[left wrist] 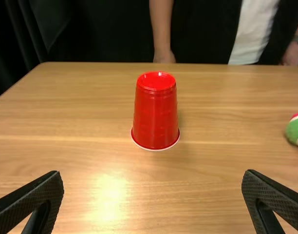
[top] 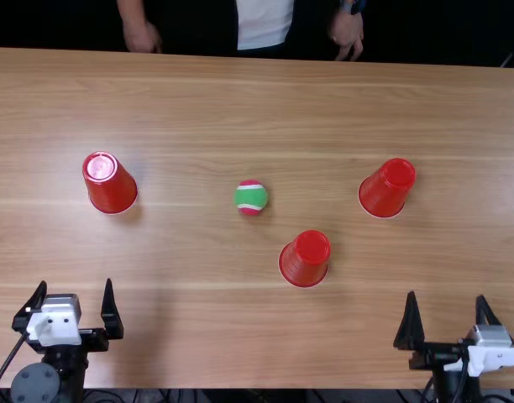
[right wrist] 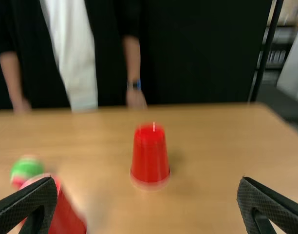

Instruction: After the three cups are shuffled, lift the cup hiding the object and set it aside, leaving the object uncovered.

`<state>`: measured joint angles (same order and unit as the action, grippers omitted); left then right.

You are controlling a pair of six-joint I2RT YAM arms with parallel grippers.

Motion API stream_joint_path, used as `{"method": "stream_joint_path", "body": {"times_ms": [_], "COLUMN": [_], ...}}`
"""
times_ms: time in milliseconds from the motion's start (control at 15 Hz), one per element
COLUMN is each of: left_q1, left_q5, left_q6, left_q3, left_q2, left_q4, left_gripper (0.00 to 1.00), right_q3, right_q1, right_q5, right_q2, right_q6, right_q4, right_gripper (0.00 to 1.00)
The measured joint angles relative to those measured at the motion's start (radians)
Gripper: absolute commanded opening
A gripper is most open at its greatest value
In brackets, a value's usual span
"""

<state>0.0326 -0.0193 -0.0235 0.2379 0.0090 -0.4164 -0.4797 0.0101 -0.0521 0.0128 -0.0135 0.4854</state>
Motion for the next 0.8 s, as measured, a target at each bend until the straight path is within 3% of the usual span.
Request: {"method": "stream_joint_path", "body": {"times_ms": [200,333,800], "left_q1": [0.000,0.000,0.000], "left_q5": [0.000,0.000,0.001], "left_q6": [0.000,0.001,0.001], "left_q3": [-0.114,-0.146,-0.186], "left_q2": [0.000,0.000,0.000], "left_q4": [0.153,0.221,0.265], "left_gripper": [1.00,1.00,1.00], "right_q3": [0.196,0.296,0.448], "right_q1": [0.000,0.000,0.000], "right_q5": [-0.015,-0.016,-0.010], "right_q2": [0.000,0.000,0.000], "right_q6": [-0.002,-0.002,0.001], "right_q4": [-0.419,-0.572,-0.587], "right_gripper": [1.00,1.00,1.00]}}
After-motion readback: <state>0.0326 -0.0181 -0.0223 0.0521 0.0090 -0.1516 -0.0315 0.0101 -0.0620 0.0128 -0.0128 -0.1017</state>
